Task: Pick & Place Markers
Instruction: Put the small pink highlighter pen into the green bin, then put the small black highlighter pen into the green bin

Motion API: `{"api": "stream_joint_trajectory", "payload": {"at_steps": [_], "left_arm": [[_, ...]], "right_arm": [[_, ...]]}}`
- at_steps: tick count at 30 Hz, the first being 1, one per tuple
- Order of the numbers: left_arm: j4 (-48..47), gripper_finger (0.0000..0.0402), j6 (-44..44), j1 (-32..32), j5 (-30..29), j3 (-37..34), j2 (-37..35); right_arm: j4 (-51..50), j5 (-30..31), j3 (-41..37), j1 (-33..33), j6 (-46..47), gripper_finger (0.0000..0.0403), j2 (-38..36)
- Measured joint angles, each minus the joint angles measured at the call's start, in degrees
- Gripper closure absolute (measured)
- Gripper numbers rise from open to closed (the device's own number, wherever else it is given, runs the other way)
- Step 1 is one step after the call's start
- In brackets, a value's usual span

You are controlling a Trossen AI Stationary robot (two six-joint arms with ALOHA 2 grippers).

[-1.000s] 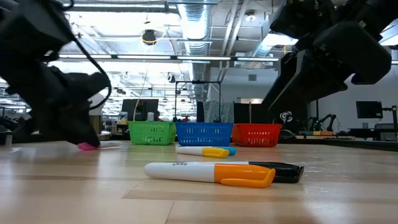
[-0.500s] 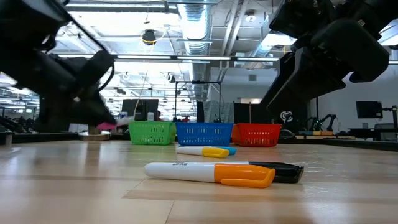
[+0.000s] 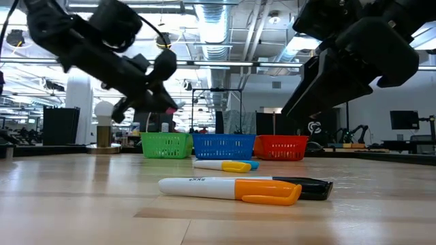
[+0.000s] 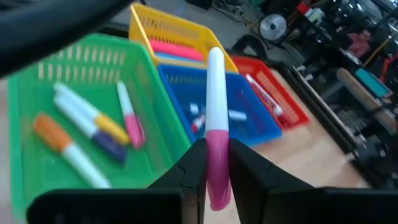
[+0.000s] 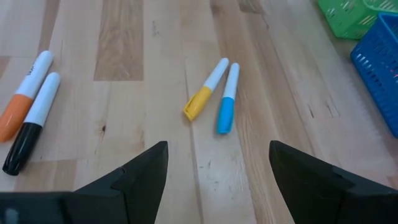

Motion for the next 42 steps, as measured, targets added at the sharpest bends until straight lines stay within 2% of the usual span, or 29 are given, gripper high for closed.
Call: {"api": "stream_joint_trajectory", "payload": {"at_steps": [4, 8, 32, 42], "left_arm": [[0.07, 0.035, 1.04, 5.8, 4.4, 1.45, -0.09], [-0.36, 0.0347, 1.42, 8.43, 6.23, 1.51, -0.09], [-0.39, 0.0332, 7.74, 8.48, 5.88, 1.51, -0.09], [-0.23, 0.0304, 8.2, 9.63, 5.72, 1.51, -0.09]], "right_arm": [[0.0, 0.0, 0.0, 0.0, -0.06, 0.0132, 0.0], [-0.19, 0.01, 0.0, 0.0, -0.08, 0.0132, 0.0], [-0.87, 0.02, 0.0, 0.0, -0.04, 0.0132, 0.0], [-0.88, 0.02, 0.0, 0.0, -0.04, 0.0132, 0.0]]}}
